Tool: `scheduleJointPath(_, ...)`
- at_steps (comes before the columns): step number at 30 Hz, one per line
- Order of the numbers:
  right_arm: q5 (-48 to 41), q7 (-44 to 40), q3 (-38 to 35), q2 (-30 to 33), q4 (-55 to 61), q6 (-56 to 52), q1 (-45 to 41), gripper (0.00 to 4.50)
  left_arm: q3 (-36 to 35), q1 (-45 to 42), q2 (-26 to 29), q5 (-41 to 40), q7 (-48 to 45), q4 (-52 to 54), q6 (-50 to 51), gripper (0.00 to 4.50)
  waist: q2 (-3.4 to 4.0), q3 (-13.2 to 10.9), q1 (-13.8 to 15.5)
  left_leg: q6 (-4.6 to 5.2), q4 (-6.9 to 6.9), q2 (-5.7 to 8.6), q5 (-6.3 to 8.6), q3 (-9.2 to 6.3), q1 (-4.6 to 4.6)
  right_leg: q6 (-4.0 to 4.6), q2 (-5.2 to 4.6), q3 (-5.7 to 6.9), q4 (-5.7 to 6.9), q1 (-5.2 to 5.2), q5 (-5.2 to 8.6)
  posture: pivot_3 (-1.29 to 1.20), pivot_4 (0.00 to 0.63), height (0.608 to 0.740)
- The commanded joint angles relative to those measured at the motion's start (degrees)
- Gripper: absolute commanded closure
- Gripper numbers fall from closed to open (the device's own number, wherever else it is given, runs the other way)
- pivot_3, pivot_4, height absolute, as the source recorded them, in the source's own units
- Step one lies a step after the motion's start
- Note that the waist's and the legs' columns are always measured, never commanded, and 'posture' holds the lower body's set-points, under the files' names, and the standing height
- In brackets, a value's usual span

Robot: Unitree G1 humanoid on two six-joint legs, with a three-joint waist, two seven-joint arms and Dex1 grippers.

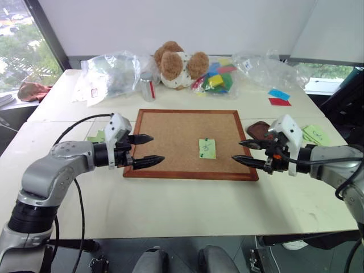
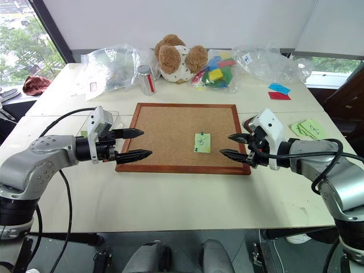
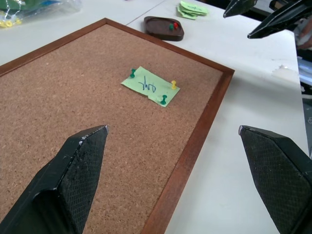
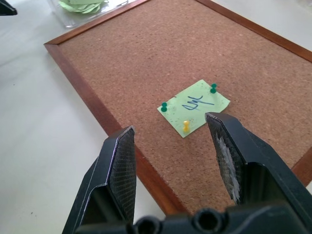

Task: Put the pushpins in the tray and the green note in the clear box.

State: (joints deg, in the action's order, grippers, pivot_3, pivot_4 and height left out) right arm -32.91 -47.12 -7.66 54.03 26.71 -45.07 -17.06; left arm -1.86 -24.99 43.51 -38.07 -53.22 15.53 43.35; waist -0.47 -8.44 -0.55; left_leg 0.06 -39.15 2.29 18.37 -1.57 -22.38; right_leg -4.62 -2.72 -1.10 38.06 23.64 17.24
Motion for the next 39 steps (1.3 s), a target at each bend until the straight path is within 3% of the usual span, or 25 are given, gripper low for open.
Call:
scheduleJointPath(1, 0.5, 0.1, -1.1, 0.2, 0.3, 1.3, -1.4, 1.98, -3.0, -1.1, -1.0, -1.0, 1.8, 0.1, 0.1, 0.05, 0.00, 0.0, 0.0, 0.00, 0.00, 0.00, 0.00, 0.00, 0.00, 0.00, 0.00, 0.00, 0.00, 0.00, 0.00, 0.00, 0.150, 0.740)
scheduleJointPath(19, 0.8, 0.6, -0.8, -0.8, 0.6, 0.7, -1.6, 1.98, -1.7, -1.5, -2.0, -0.8, 2.7, 0.5, 0.5, 0.05, 0.00, 0.0, 0.0, -0.01, 0.00, 0.00, 0.00, 0.00, 0.00, 0.00, 0.00, 0.00, 0.00, 0.00, 0.00, 0.00, 0.150, 0.740)
scheduleJointPath(29, 1.1, 1.6, -0.8, -1.3, 0.9, 1.1, -1.6, 1.98, 0.6, -2.1, -5.2, 4.0, 4.8, -2.1, -2.8, 0.05, 0.00, 0.0, 0.1, -0.02, 0.00, 0.00, -0.01, 0.00, 0.00, 0.00, 0.00, 0.00, 0.00, 0.00, 0.00, 0.00, 0.150, 0.740)
scheduleJointPath(30, 1.1, 1.7, -0.7, -1.4, 0.8, 1.1, -1.8, 1.98, 1.4, -2.4, -6.4, 5.4, 5.9, -3.3, -3.7, 0.56, 0.00, 0.0, 0.1, -0.01, -0.01, 0.00, -0.01, 0.00, 0.00, 0.00, 0.00, 0.00, 0.00, -0.01, 0.00, 0.00, 0.150, 0.740)
scheduleJointPath(31, 1.2, 1.8, -0.7, -1.5, 0.7, 1.2, -1.9, 1.98, 2.1, -2.7, -7.2, 6.4, 6.1, -4.2, -4.7, 0.77, 0.00, 0.0, 0.2, -0.02, -0.01, 0.00, -0.01, 0.00, 0.00, 0.00, 0.00, 0.00, 0.00, -0.01, 0.00, 0.00, 0.150, 0.740)
scheduleJointPath(35, 1.7, 3.8, -0.2, -3.6, -0.5, 1.7, -3.3, 1.98, 6.0, -3.7, -10.2, 11.3, 6.5, -7.8, -9.1, 2.79, -0.01, 0.0, 0.1, -0.07, -0.02, 0.01, -0.04, 0.01, 0.00, 0.00, 0.00, 0.00, 0.00, 0.00, 0.00, 0.00, 0.150, 0.740)
scheduleJointPath(38, 4.2, 7.9, 2.0, -7.2, -4.0, 1.4, -6.6, 1.98, 10.5, -6.3, -16.2, 17.9, 10.0, -16.0, -15.3, 4.35, -0.01, 0.0, 0.1, -0.27, -0.04, 0.01, -0.16, 0.02, 0.01, -0.01, 0.01, 0.00, 0.03, 0.00, 0.00, 0.00, 0.150, 0.740)
scheduleJointPath(39, 5.3, 8.9, 3.2, -8.2, -5.1, 1.2, -7.6, 1.98, 11.5, -7.0, -17.8, 19.4, 10.5, -18.5, -16.9, 4.44, -0.01, 0.0, 0.1, -0.27, -0.07, 0.01, -0.16, 0.02, 0.01, -0.01, 0.01, 0.00, 0.05, -0.02, -0.01, 0.00, 0.150, 0.740)
